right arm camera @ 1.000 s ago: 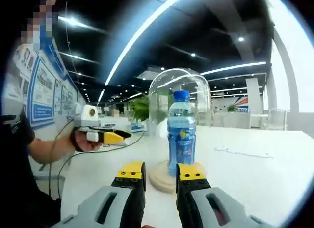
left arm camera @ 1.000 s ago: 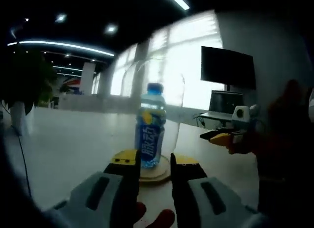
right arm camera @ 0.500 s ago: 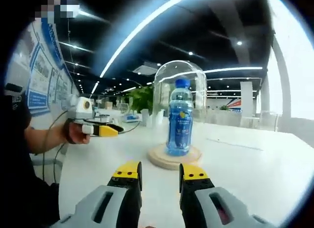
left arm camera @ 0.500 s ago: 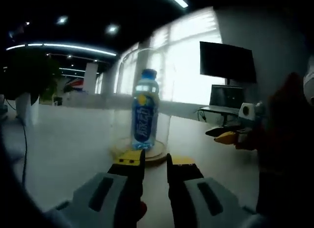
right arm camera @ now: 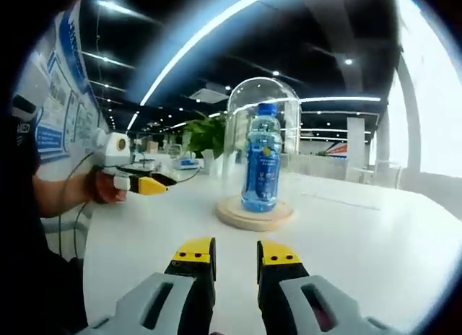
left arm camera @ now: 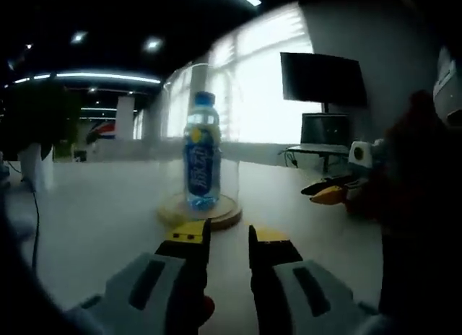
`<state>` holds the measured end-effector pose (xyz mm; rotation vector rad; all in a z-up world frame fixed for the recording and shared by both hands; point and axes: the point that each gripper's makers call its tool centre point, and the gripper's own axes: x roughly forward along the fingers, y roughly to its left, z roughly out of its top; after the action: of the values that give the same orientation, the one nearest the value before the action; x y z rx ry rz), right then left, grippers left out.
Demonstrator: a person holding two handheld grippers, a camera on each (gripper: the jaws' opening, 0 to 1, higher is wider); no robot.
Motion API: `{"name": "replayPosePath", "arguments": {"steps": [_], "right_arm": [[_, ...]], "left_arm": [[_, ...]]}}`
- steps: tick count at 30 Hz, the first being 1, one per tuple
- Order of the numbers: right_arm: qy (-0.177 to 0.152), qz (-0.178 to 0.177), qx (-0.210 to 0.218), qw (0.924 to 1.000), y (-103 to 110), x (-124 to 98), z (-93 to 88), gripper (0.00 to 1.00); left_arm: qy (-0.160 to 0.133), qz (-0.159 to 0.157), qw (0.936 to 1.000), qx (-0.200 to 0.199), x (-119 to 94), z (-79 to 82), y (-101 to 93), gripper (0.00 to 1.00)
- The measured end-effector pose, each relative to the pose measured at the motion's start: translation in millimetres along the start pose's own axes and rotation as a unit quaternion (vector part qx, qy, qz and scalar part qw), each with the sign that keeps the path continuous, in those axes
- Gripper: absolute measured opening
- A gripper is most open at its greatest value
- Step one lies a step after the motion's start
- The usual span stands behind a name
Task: Open the cover put in the Mizone put the cover back on
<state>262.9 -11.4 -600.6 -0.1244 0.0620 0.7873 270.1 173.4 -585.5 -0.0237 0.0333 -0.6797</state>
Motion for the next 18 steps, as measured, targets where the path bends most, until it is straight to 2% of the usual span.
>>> {"name": "replayPosePath", "arguments": {"steps": [5,9,11,14,18], "right_arm": [[0.001,-0.002,-0.013,0.9999,-0.6,-0.1,-0.3,0.16],[0.01,0.0,0.007,0.9999,-2.8,0.4,-7.7,0.16],[0.004,-0.004,0.016,0.9999,-4.9,-0.5,-6.0,0.16],[-0.006,-0.013,0.013,0.9998,-8.0,-1.7,-4.1,0.16],[-0.001,-0.004,0.018,0.9998,-6.5,0.3,-6.1,0.16]], "left_arm": [[-0.012,0.007,0.9999,-0.001,0.4,4.7,8.1,0.15],[-0.008,0.001,1.0,0.003,-0.3,-1.0,6.2,0.15],[-0.012,-0.001,0.9999,0.0,-1.1,-1.2,6.8,0.15],[-0.015,0.008,0.9997,-0.016,-0.8,-1.5,14.5,0.15],[-0.022,0.013,0.9994,-0.024,-1.8,-0.1,16.9,0.15]]}}
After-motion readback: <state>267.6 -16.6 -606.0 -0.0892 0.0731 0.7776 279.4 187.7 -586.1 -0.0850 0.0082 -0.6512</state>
